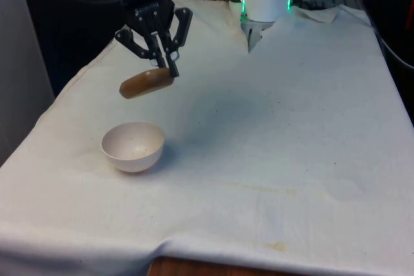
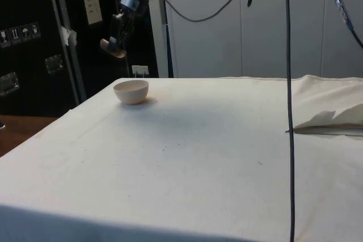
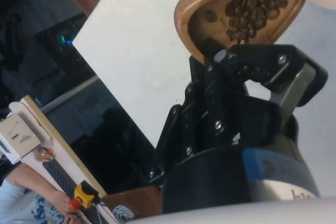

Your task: Pour the coffee beans from the cup into the bowl.

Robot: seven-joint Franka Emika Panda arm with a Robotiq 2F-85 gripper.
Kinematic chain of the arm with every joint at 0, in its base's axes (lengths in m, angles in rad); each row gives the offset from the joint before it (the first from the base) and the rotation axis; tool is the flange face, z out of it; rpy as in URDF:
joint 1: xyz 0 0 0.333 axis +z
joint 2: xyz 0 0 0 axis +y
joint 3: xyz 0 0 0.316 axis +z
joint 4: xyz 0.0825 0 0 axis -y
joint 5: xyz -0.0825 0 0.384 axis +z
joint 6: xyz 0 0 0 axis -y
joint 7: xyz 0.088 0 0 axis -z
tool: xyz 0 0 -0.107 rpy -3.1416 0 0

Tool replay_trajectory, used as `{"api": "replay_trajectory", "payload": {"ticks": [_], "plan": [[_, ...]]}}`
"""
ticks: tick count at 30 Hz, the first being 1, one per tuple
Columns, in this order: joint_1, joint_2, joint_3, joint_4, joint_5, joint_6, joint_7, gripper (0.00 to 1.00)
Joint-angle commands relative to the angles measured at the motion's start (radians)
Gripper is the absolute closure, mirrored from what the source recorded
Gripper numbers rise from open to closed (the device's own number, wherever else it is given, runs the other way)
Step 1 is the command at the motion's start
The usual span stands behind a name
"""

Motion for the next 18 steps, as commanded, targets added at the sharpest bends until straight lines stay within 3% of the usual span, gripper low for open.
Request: {"api": "replay_trajectory", "payload": {"ticks": [1,18], "plan": [[0.0,0.0,0.001,-0.001,0.009,0.009,0.008,1.0],[0.0,0.0,0.0,0.0,0.031,0.004,0.083,1.0]]}}
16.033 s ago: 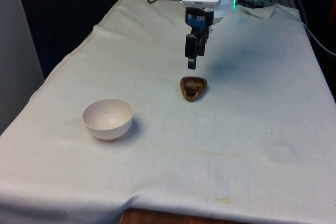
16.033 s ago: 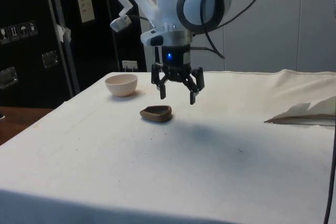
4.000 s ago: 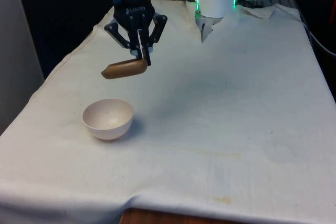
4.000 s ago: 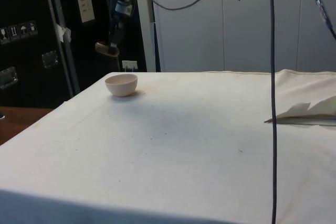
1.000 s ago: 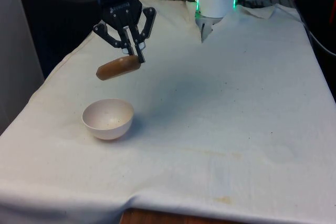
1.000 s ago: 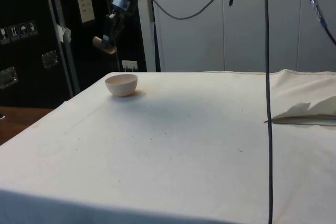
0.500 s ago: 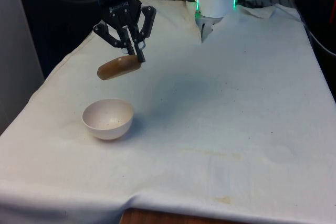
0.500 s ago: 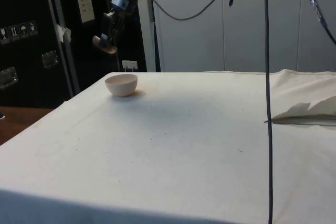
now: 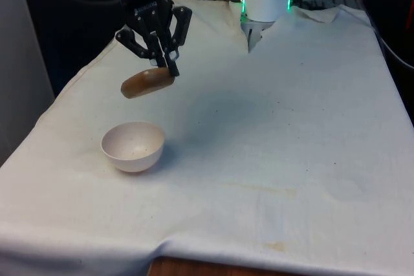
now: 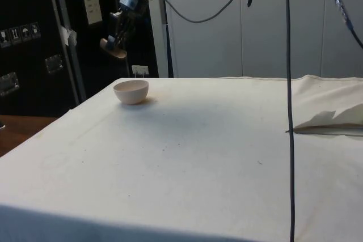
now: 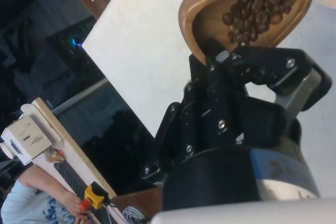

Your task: Pour the coffee beans from the cup into the bowl.

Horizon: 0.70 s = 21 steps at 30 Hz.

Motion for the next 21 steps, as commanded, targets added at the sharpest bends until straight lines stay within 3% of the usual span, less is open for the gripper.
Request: {"api": "replay_trajectory", "payload": {"ticks": [1,9,15,17,21], "plan": [[0.0,0.0,0.0,0.0,0.003,0.0,0.004,1.0],[0.0,0.006,-0.002,-0.002,0.029,0.0,0.031,1.0],[-0.005,0.024,-0.004,0.003,0.078,0.003,0.035,1.0],[0.0,0.023,-0.01,-0.001,0.078,0.0,0.033,1.0],[-0.007,0.037,-0.01,0.007,0.119,-0.004,0.035,1.0]]}}
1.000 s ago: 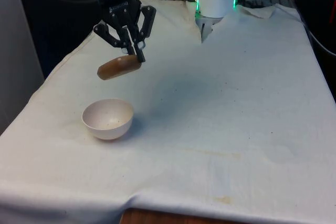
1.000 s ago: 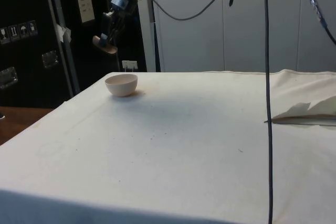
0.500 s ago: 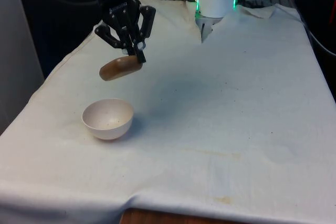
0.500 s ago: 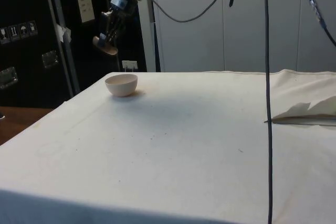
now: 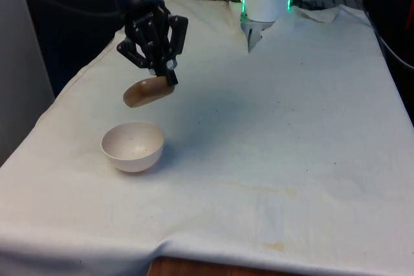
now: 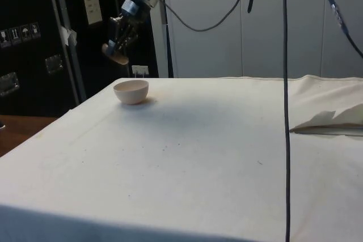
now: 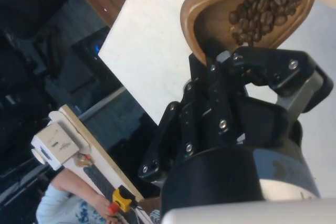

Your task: Pour the coffee beans from the cup into the bowl.

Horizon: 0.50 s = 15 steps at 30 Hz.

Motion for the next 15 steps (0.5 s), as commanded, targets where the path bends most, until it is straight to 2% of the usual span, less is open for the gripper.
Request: {"api": "replay_trajectory", "payload": {"ticks": [1,3,4,5,11,12,13,15], "plan": [[-0.007,0.007,0.002,0.007,0.018,-0.005,0.002,1.0],[-0.007,0.01,-0.002,0.009,0.027,-0.007,0.003,1.0],[-0.001,0.006,-0.004,0.002,0.019,-0.001,0.0,1.0],[-0.008,0.011,-0.004,0.01,0.031,-0.01,0.004,1.0],[-0.009,0.021,-0.021,0.021,0.056,-0.025,0.009,1.0],[-0.003,0.015,-0.023,0.012,0.051,-0.018,0.003,1.0],[-0.01,0.023,-0.024,0.023,0.059,-0.027,0.01,1.0],[-0.011,0.027,-0.03,0.028,0.068,-0.032,0.013,1.0]]}}
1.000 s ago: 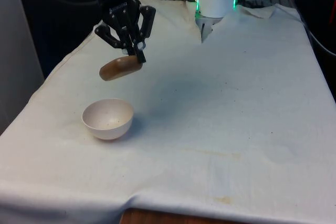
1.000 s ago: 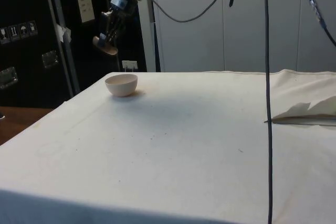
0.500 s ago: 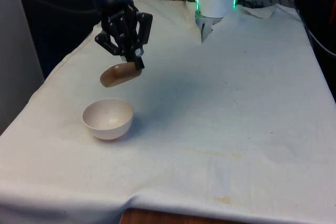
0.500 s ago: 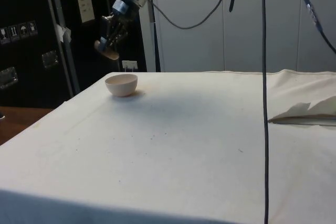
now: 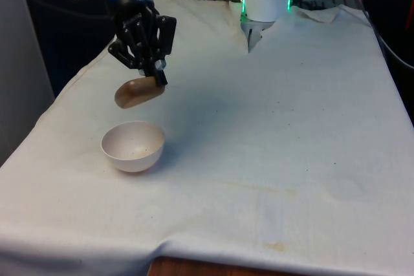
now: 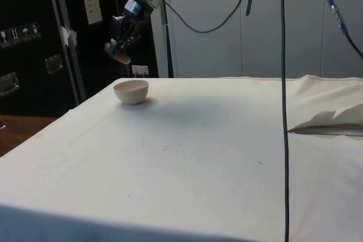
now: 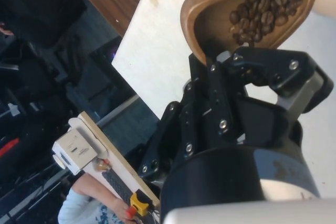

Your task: Pour the coffee beans from the cup into the bowl.

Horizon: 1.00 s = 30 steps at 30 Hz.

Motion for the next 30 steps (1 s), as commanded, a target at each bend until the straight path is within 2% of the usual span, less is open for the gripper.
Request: {"api": "replay_trajectory", "payload": {"ticks": [1,6,7,8,13,14,15,16,21,22,23,30], "plan": [[-0.007,0.005,0.001,0.009,0.007,-0.01,0.009,1.0],[-0.009,0.014,-0.014,0.02,0.026,-0.023,0.015,1.0],[-0.003,0.009,-0.017,0.012,0.023,-0.017,0.008,1.0],[-0.009,0.015,-0.016,0.021,0.029,-0.025,0.016,1.0],[-0.014,0.02,-0.025,0.028,0.048,-0.036,0.024,1.0],[-0.014,0.02,-0.025,0.028,0.048,-0.036,0.024,1.0],[-0.008,0.015,-0.03,0.02,0.042,-0.031,0.019,1.0],[-0.015,0.02,-0.028,0.028,0.056,-0.04,0.025,1.0],[-0.018,0.019,-0.032,0.026,0.087,-0.047,0.024,1.0],[-0.011,0.016,-0.035,0.02,0.079,-0.039,0.019,1.0],[-0.018,0.019,-0.032,0.025,0.091,-0.048,0.024,1.0],[-0.018,0.015,-0.036,0.02,0.142,-0.064,0.019,1.0]]}}
